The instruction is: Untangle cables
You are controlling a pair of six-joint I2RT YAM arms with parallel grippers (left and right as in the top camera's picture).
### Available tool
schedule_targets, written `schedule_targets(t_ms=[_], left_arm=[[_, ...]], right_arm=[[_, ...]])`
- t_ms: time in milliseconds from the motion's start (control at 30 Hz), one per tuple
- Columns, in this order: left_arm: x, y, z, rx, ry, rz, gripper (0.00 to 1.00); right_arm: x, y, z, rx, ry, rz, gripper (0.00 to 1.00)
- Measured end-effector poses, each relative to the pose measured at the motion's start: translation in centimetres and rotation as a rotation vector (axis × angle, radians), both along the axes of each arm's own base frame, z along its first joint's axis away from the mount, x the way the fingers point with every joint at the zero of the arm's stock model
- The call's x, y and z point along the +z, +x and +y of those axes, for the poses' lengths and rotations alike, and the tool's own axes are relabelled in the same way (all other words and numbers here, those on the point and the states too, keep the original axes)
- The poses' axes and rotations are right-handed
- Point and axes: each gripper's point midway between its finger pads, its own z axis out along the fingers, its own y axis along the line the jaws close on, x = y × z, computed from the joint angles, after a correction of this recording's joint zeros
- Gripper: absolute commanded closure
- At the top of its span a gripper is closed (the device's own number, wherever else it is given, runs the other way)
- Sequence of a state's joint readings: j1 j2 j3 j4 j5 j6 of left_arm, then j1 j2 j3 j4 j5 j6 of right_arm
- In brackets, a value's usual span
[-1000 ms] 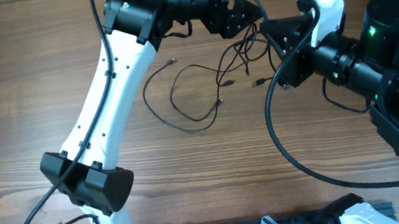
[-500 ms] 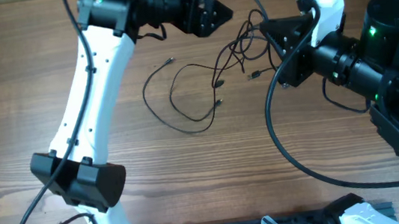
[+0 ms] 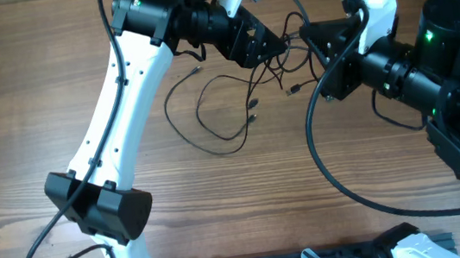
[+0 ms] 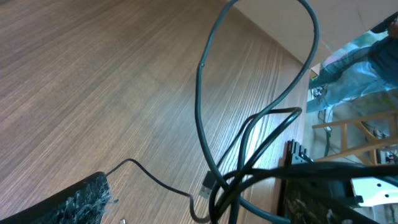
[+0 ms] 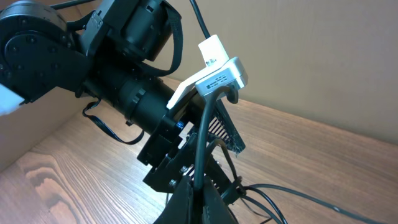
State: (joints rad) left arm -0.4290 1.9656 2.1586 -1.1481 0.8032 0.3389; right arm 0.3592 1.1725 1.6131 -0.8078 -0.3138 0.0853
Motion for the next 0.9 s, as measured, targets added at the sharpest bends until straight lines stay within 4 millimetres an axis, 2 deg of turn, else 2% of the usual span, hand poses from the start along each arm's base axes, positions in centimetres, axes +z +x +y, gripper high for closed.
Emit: schedule_targets(t_ms=[67,167,200,233,267,300,333,400,467,533,600,633,667,733,767,833,900], left_arm=[[0.1,-0.1,-0.1,-0.007,-0.010,0.004,0.12],[0.5,0.3,-0.4,-0.021,-0.026,-0.039,0.25],[0.6,0.7,-0.6,-0.027,-0.033,-0.064,0.44],[0.6,1.2,-0.9,-0.030,-0.045,-0.084,0.86],[0.3,1.7,-1.2,-0.034,-0.051,-0.093,0.96],[0.0,1.9,-1.3,-0.032,-0.051,-0.087,0.96],[-0.5,2.1,-1.5,-0.038,-0.053,-0.082,0.96],[-0.7,2.4,-1.7,-0.043,-0.057,-0.087,0.96],[-0.1,3.4,-1.6,-0.013,-0.080,-0.104,0.96],[0.7,5.3,-0.1,0.070,-0.106,-0.086,0.96],[1.3,7.4,3.1,0.193,-0.113,-0.049,0.96],[2.2,8.8,6.2,0.309,-0.113,-0.027,0.96],[2.8,9.2,7.8,0.378,-0.112,-0.008,0.96],[4.5,9.3,10.4,0.507,-0.116,0.020,0.96],[5.4,9.2,11.5,0.574,-0.119,0.032,0.96],[7.8,7.9,13.2,0.718,-0.140,0.072,0.96],[8.5,6.9,14.1,0.816,-0.156,0.147,0.96]], right_arm=[[-0.1,0.1,0.0,-0.001,0.002,0.006,0.96],[-0.3,0.2,0.1,-0.009,0.016,0.023,0.96],[-0.2,0.2,0.2,-0.006,0.020,0.026,0.96],[-0.2,0.2,0.2,-0.003,0.022,0.027,0.96],[-0.2,0.1,0.2,-0.004,0.024,0.029,0.96],[-0.2,0.1,0.2,-0.002,0.026,0.030,0.93],[-0.2,0.1,0.2,-0.001,0.026,0.030,0.68],[-0.2,0.1,0.2,-0.004,0.033,0.036,0.00],[-0.2,-0.1,0.3,0.002,0.035,0.038,0.00],[-0.6,-0.3,0.2,0.002,0.029,0.057,0.00],[-0.8,-0.3,0.2,0.001,0.026,0.063,0.00],[-0.9,-0.4,0.2,0.000,0.026,0.069,0.00],[-1.3,-0.4,0.2,-0.009,0.035,0.100,0.00],[-2.4,0.1,0.3,-0.042,0.069,0.188,0.00],[-3.6,1.0,0.6,-0.076,0.099,0.263,0.00],[-7.3,3.9,1.6,-0.150,0.151,0.436,0.00],[-10.0,6.7,3.3,-0.158,0.200,0.535,0.00]])
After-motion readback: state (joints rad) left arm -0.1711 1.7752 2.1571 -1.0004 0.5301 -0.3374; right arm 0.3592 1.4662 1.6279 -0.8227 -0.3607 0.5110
